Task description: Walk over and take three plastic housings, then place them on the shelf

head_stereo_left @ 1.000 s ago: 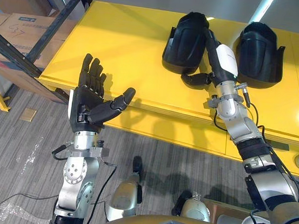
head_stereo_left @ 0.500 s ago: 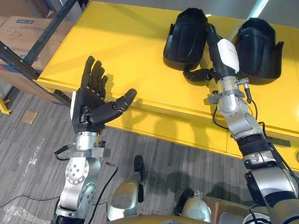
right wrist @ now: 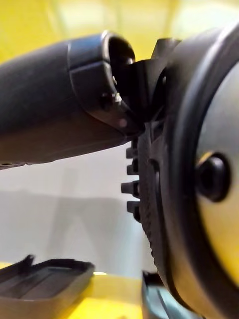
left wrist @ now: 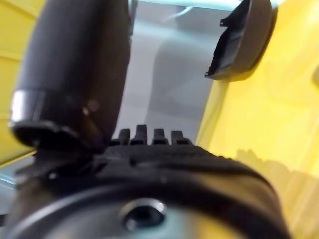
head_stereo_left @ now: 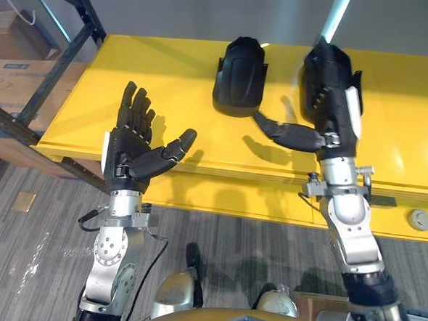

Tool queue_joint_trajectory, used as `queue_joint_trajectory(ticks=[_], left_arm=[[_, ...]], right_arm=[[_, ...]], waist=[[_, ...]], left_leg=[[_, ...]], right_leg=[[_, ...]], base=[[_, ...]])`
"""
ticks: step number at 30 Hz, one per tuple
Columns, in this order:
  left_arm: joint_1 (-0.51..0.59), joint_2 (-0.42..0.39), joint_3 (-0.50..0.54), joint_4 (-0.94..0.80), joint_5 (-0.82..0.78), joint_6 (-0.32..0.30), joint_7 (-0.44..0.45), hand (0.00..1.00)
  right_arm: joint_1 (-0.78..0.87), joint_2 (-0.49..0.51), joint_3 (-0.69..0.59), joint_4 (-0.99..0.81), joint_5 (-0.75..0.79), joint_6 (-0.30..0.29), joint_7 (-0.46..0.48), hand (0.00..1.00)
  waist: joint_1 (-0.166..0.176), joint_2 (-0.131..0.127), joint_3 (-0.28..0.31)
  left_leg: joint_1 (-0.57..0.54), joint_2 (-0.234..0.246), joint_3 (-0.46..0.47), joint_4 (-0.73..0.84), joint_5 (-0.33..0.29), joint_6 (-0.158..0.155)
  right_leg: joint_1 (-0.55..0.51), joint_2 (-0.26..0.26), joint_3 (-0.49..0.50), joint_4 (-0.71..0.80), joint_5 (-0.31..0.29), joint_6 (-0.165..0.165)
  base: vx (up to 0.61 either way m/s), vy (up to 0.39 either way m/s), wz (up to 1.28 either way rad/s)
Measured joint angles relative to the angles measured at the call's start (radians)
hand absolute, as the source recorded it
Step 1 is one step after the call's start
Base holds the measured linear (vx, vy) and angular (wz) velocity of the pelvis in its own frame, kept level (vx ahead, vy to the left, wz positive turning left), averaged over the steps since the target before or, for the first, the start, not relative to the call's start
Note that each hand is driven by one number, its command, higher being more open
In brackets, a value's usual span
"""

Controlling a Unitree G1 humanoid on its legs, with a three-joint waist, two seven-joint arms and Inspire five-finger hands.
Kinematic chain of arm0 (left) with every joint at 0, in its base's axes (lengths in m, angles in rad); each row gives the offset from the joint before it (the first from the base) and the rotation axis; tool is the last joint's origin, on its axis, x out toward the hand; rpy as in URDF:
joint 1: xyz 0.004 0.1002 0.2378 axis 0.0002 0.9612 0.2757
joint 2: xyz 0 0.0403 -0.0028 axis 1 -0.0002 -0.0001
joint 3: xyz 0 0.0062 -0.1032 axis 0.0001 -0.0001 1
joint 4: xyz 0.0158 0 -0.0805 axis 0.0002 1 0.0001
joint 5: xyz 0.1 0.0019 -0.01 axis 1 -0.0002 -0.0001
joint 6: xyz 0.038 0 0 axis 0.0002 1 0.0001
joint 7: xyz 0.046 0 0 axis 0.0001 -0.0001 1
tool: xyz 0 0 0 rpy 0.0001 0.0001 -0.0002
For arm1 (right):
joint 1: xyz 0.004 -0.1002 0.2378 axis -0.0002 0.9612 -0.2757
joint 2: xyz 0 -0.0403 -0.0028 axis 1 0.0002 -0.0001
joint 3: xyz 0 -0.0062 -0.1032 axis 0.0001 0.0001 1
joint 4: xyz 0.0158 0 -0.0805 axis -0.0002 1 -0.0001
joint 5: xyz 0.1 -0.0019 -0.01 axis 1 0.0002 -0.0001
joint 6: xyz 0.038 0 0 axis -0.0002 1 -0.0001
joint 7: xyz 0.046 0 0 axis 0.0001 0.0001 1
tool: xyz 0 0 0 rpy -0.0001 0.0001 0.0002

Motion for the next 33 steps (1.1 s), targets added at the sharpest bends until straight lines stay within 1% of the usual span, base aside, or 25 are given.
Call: queue_joint_trajectory(ticks=[2, 3, 5, 7, 10, 11, 13, 14, 16, 17, 18, 20, 21, 22, 24, 26, 27, 28, 29, 30, 31, 32, 33], left_arm=[[0.000, -0.002, 0.011, -0.002, 0.000, -0.002, -0.008, 1.00], [0.007, -0.009, 0.019, -0.003, -0.001, -0.003, -0.016, 1.00], [0.011, -0.019, 0.017, -0.003, -0.001, -0.004, -0.025, 1.00], [0.021, -0.024, 0.010, -0.019, -0.002, -0.006, -0.039, 1.00], [0.018, -0.024, -0.029, -0.039, -0.009, -0.028, -0.061, 1.00], [0.014, -0.024, -0.037, -0.039, -0.010, -0.029, -0.063, 1.00], [0.003, -0.024, -0.060, -0.039, -0.019, -0.031, -0.065, 1.00], [-0.011, -0.023, -0.077, -0.039, -0.040, -0.033, -0.063, 1.00], [-0.028, -0.023, -0.104, -0.039, -0.052, -0.057, -0.042, 1.00], [-0.051, -0.022, -0.120, -0.038, -0.052, -0.066, -0.006, 1.00], [-0.059, -0.022, -0.123, -0.038, -0.052, -0.068, 0.008, 1.00], [-0.087, -0.021, -0.125, -0.025, -0.051, -0.070, 0.065, 1.00], [-0.096, -0.020, -0.126, -0.018, -0.050, -0.071, 0.079, 1.00], [-0.108, -0.020, -0.127, -0.004, -0.050, -0.077, 0.098, 1.00], [-0.138, -0.020, -0.129, 0.009, -0.051, -0.092, 0.120, 1.00], [-0.162, -0.020, -0.129, 0.009, -0.053, -0.097, 0.121, 1.00], [-0.175, -0.020, -0.128, 0.009, -0.057, -0.102, 0.118, 1.00], [-0.175, -0.019, -0.123, 0.008, -0.055, -0.116, 0.113, 1.00], [-0.173, -0.017, -0.116, 0.007, -0.054, -0.118, 0.114, 1.00], [-0.170, -0.013, -0.098, 0.005, -0.054, -0.118, 0.115, 1.00], [-0.161, -0.011, -0.079, 0.000, -0.057, -0.118, 0.116, 1.00], [-0.151, -0.011, -0.058, -0.002, -0.062, -0.118, 0.115, 1.00], [-0.138, -0.012, -0.037, -0.002, -0.084, -0.118, 0.111, 1.00]], right_arm=[[0.048, 0.038, -0.039, -0.020, 0.016, -0.004, -0.017, 1.00], [0.091, 0.068, -0.060, -0.031, 0.038, -0.012, -0.030, 1.00], [0.133, 0.097, -0.081, -0.033, 0.051, -0.014, -0.039, 1.00], [0.183, 0.133, -0.108, -0.033, 0.050, -0.014, -0.062, 1.00], [0.248, 0.158, -0.164, -0.034, 0.049, -0.013, -0.116, 1.00], [0.258, 0.163, -0.174, -0.035, 0.049, -0.013, -0.128, 1.00], [0.285, 0.168, -0.195, -0.036, 0.049, -0.013, -0.159, 1.00], [0.307, 0.168, -0.205, -0.041, 0.042, -0.013, -0.174, 1.00], [0.350, 0.171, -0.217, -0.069, 0.032, -0.013, -0.192, 1.00], [0.384, 0.176, -0.233, -0.092, 0.031, -0.013, -0.193, 1.00], [0.396, 0.179, -0.240, -0.098, 0.031, -0.013, -0.193, 1.00], [0.448, 0.185, -0.272, -0.109, 0.032, -0.014, -0.185, 1.00], [0.463, 0.191, -0.282, -0.109, 0.033, -0.015, -0.182, 1.00], [0.492, 0.205, -0.299, -0.109, 0.039, -0.018, -0.180, 1.00], [0.542, 0.218, -0.320, -0.108, 0.071, -0.032, -0.174, 1.00], [0.555, 0.221, -0.324, -0.108, 0.145, -0.040, -0.157, 1.00], [0.551, 0.222, -0.321, -0.107, 0.184, -0.046, -0.145, 1.00], [0.538, 0.221, -0.305, -0.104, 0.200, -0.056, -0.125, 1.00], [0.529, 0.221, -0.293, -0.101, 0.200, -0.062, -0.112, 1.00], [0.509, 0.214, -0.260, -0.099, 0.195, -0.074, -0.088, 1.00], [0.483, 0.199, -0.228, -0.089, 0.181, -0.080, -0.074, 1.00], [0.445, 0.181, -0.196, -0.068, 0.147, -0.081, -0.069, 1.00], [0.397, 0.158, -0.165, -0.036, 0.123, -0.081, -0.064, 1.00]], waist=[[-0.007, -0.001, -0.001], [-0.022, 0.001, -0.018], [-0.034, 0.001, -0.040], [-0.055, 0.001, -0.053], [-0.085, 0.001, -0.059], [-0.090, 0.002, -0.062], [-0.101, 0.002, -0.073], [-0.112, 0.002, -0.081], [-0.134, 0.003, -0.086], [-0.150, 0.003, -0.088], [-0.161, 0.002, -0.088], [-0.193, 0.001, -0.094], [-0.203, 0.001, -0.095], [-0.224, 0.001, -0.101], [-0.250, 0.004, -0.105], [-0.252, 0.005, -0.105], [-0.250, 0.005, -0.105], [-0.235, 0.005, -0.106], [-0.226, 0.005, -0.107], [-0.205, 0.008, -0.108], [-0.187, 0.012, -0.108], [-0.171, 0.019, -0.108], [-0.154, 0.024, -0.108]], left_leg=[[0.017, 0.001, 0.018, 0.000, -0.009, -0.003], [0.027, 0.003, 0.037, 0.000, -0.020, -0.005], [0.035, 0.005, 0.057, 0.000, -0.027, -0.006], [0.051, 0.010, 0.087, 0.000, -0.033, -0.010], [0.071, 0.020, 0.134, 0.000, -0.042, -0.015], [0.074, 0.022, 0.145, 0.000, -0.044, -0.016], [0.081, 0.032, 0.186, 0.000, -0.056, -0.026], [0.083, 0.038, 0.213, 0.000, -0.059, -0.029], [0.085, 0.047, 0.260, 0.000, -0.060, -0.030], [0.087, 0.054, 0.306, 0.000, -0.062, -0.032], [0.088, 0.054, 0.323, 0.001, -0.064, -0.034], [0.107, 0.063, 0.385, 0.001, -0.072, -0.045], [0.115, 0.066, 0.402, 0.001, -0.074, -0.049], [0.120, 0.072, 0.423, 0.001, -0.077, -0.052], [0.117, 0.079, 0.443, 0.001, -0.083, -0.063], [0.116, 0.083, 0.453, 0.002, -0.086, -0.066], [0.115, 0.080, 0.427, 0.006, -0.094, -0.071], [0.105, 0.061, 0.320, 0.019, -0.126, -0.075], [0.089, 0.053, 0.258, 0.047, -0.151, -0.074], [0.044, 0.041, 0.141, 0.133, -0.217, -0.067], [0.009, 0.034, 0.064, 0.211, -0.269, -0.061], [-0.023, 0.036, 0.000, 0.294, -0.304, -0.048], [-0.042, 0.042, -0.075, 0.356, -0.331, -0.053]], right_leg=[[0.008, 0.000, 0.017, -0.008, 0.003, 0.001], [0.011, 0.002, 0.033, -0.020, 0.009, 0.002], [0.011, 0.005, 0.054, -0.036, 0.016, 0.001], [0.011, 0.008, 0.082, -0.046, 0.023, -0.002], [0.008, 0.018, 0.125, -0.068, 0.040, -0.005], [0.005, 0.021, 0.137, -0.073, 0.044, -0.007], [-0.016, 0.028, 0.174, -0.074, 0.052, -0.011], [-0.033, 0.034, 0.202, -0.075, 0.057, -0.014], [-0.060, 0.045, 0.253, -0.087, 0.073, -0.018], [-0.084, 0.056, 0.298, -0.102, 0.093, -0.021], [-0.091, 0.060, 0.314, -0.109, 0.101, -0.022], [-0.116, 0.078, 0.387, -0.123, 0.121, -0.024], [-0.119, 0.082, 0.402, -0.125, 0.123, -0.025], [-0.127, 0.091, 0.423, -0.129, 0.124, -0.025], [-0.144, 0.102, 0.447, -0.139, 0.131, -0.025], [-0.159, 0.111, 0.467, -0.140, 0.131, -0.026], [-0.174, 0.117, 0.481, -0.139, 0.129, -0.030], [-0.187, 0.126, 0.512, -0.133, 0.127, -0.036], [-0.193, 0.130, 0.529, -0.133, 0.126, -0.037], [-0.203, 0.138, 0.563, -0.131, 0.128, -0.042], [-0.213, 0.149, 0.593, -0.131, 0.137, -0.054], [-0.218, 0.165, 0.620, -0.132, 0.145, -0.062], [-0.218, 0.177, 0.643, -0.138, 0.153, -0.065]], base=[[0.04, -0.007, -0.31], [0.03, -0.002, -0.36], [0.05, 0.001, -0.35], [0.05, 0.001, -0.43], [0.02, 0.006, -0.46], [0.00, 0.010, -0.54], [-0.01, 0.009, -0.60], [-0.01, 0.007, -0.70], [-0.01, 0.003, -0.83], [-0.01, 0.001, -0.81], [-0.02, 0.003, -1.03], [-0.01, -0.007, -0.92], [-0.02, -0.021, -0.79], [-0.02, -0.032, -0.55], [-0.03, -0.039, -0.44], [-0.03, -0.032, -0.35], [-0.05, -0.048, -0.54], [-0.03, -0.038, -0.58], [0.00, -0.030, -0.78], [0.03, -0.008, -0.78], [0.03, 0.003, -0.92], [0.03, 0.009, -0.86], [0.02, 0.002, -0.96]])
